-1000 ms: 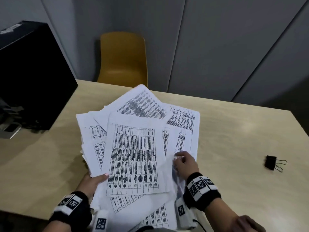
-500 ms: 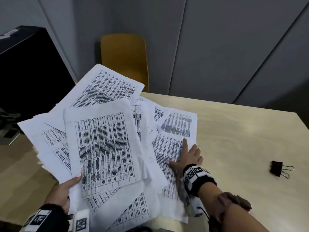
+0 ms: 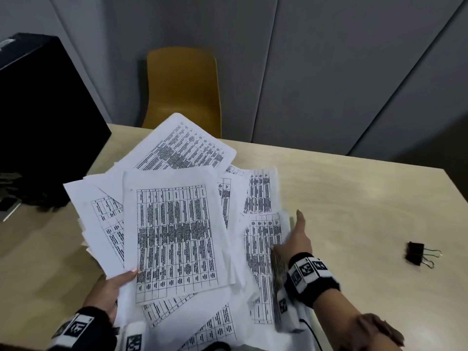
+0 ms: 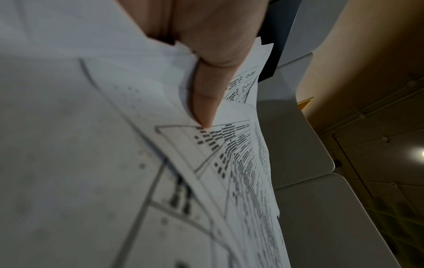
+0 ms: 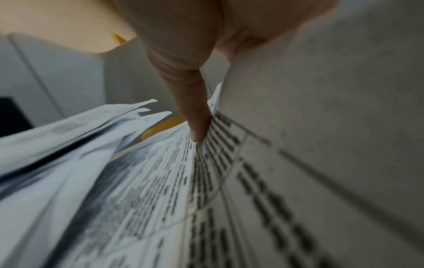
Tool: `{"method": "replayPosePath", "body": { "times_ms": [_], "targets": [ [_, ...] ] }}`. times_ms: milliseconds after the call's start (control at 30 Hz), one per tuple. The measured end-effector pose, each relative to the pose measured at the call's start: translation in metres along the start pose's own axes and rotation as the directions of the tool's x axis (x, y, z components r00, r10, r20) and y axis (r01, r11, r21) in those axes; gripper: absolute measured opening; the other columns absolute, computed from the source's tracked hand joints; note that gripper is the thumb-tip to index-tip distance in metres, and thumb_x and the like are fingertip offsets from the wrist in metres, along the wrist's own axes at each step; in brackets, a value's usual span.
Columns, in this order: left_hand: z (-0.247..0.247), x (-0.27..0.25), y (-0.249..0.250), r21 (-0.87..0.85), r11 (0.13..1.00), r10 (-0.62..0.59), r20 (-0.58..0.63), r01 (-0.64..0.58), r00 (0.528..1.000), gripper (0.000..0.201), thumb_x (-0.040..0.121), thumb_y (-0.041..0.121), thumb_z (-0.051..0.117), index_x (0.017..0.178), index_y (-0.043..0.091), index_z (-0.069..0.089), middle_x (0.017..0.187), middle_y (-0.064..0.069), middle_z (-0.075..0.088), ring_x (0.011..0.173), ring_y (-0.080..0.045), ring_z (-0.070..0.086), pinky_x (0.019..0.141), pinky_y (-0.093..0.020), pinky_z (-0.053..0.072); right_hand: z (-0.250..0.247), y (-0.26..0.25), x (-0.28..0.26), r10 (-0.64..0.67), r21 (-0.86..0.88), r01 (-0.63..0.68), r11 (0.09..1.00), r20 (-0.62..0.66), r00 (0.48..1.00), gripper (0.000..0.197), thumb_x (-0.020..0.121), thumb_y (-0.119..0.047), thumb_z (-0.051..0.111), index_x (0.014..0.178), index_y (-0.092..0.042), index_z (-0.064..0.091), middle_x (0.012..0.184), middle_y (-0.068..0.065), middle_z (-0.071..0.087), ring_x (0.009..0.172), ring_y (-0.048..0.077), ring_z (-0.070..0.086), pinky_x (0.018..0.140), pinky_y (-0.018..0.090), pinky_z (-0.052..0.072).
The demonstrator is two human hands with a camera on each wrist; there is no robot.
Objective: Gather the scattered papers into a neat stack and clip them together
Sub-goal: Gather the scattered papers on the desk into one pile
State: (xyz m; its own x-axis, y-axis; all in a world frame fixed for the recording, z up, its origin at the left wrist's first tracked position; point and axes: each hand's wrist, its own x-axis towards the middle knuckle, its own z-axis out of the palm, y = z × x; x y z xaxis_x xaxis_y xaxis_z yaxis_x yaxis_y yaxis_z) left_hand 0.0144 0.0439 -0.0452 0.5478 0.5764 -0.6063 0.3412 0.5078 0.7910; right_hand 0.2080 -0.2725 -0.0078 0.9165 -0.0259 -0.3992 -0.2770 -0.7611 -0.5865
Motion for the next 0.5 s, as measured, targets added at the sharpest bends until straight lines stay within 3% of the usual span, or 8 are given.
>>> {"method": "replayPosePath", "body": {
  "times_ms": [67,133,200,267,333,400,500],
  "targets": [
    [0.009,-0.007,0.006,0.004,1.000,-0.012,0.044,0.012,0.999,0.043,0.075,0.007,0.066,0.117,0.006,0.058,0.123,-0.012,0.059,0.123,-0.031,0.050,0.111,-0.050,0.027,0.001,0.010,0.000,0.033,0.074,-0.036,0.997,0.036,0.999,0.077,0.073,-0.011,0.077,0.138,-0.010,0.035,0.123,0.015,0.059,0.103,0.031,0.062,0.092,0.034,0.048],
    [0.011,-0.004,0.005,0.029,1.000,-0.012,0.069,0.010,0.998,0.033,0.075,0.008,0.066,0.107,0.011,0.062,0.119,-0.012,0.060,0.119,-0.032,0.052,0.110,-0.051,0.028,-0.001,0.021,-0.001,0.063,0.119,-0.070,0.990,0.060,0.996,0.048,0.075,-0.017,0.075,0.118,-0.002,0.057,0.099,0.013,0.068,0.086,0.027,0.065,0.083,0.035,0.053],
    [0.014,-0.002,0.007,0.038,0.999,-0.010,0.075,0.007,0.997,0.030,0.072,0.011,0.068,0.101,0.013,0.063,0.119,-0.013,0.062,0.115,-0.032,0.054,0.108,-0.053,0.030,-0.007,0.029,-0.004,0.088,0.202,-0.094,0.975,0.042,0.995,0.037,0.080,-0.018,0.071,0.109,0.001,0.062,0.086,0.013,0.066,0.074,0.025,0.063,0.074,0.035,0.054],
    [0.018,-0.001,0.008,0.041,0.999,-0.004,0.083,0.001,0.997,0.033,0.075,0.007,0.065,0.108,0.011,0.061,0.118,-0.014,0.061,0.113,-0.031,0.055,0.108,-0.050,0.031,-0.017,0.036,-0.010,0.066,0.324,-0.076,0.943,0.041,0.997,0.033,0.081,-0.012,0.069,0.111,-0.002,0.059,0.082,0.012,0.065,0.066,0.025,0.062,0.065,0.036,0.056],
    [0.027,-0.001,0.009,0.044,0.999,-0.005,0.107,0.000,0.994,0.038,0.080,0.000,0.060,0.118,0.003,0.056,0.118,-0.015,0.059,0.109,-0.029,0.054,0.107,-0.045,0.032,-0.025,0.040,-0.020,0.045,0.446,-0.097,0.890,0.127,0.991,0.035,0.080,0.001,0.067,0.113,-0.004,0.055,0.082,0.009,0.066,0.065,0.021,0.061,0.055,0.028,0.053],
    [0.031,0.002,0.004,0.076,0.997,0.002,0.099,-0.009,0.995,0.039,0.082,-0.005,0.057,0.120,-0.004,0.054,0.121,-0.019,0.058,0.110,-0.031,0.054,0.108,-0.047,0.032,-0.028,0.044,-0.028,0.067,0.401,-0.133,0.906,0.173,0.983,0.031,0.080,0.005,0.065,0.109,0.004,0.057,0.075,0.007,0.065,0.062,0.018,0.059,0.055,0.025,0.050],
    [0.035,0.000,0.000,0.103,0.995,-0.021,0.069,0.014,0.997,0.036,0.082,-0.008,0.056,0.118,-0.009,0.054,0.123,-0.024,0.057,0.109,-0.036,0.055,0.106,-0.053,0.034,-0.034,0.050,-0.033,0.143,0.297,-0.146,0.944,0.032,0.989,0.027,0.085,-0.003,0.062,0.109,0.008,0.060,0.072,0.012,0.063,0.057,0.020,0.055,0.057,0.024,0.048]
  ]
}}
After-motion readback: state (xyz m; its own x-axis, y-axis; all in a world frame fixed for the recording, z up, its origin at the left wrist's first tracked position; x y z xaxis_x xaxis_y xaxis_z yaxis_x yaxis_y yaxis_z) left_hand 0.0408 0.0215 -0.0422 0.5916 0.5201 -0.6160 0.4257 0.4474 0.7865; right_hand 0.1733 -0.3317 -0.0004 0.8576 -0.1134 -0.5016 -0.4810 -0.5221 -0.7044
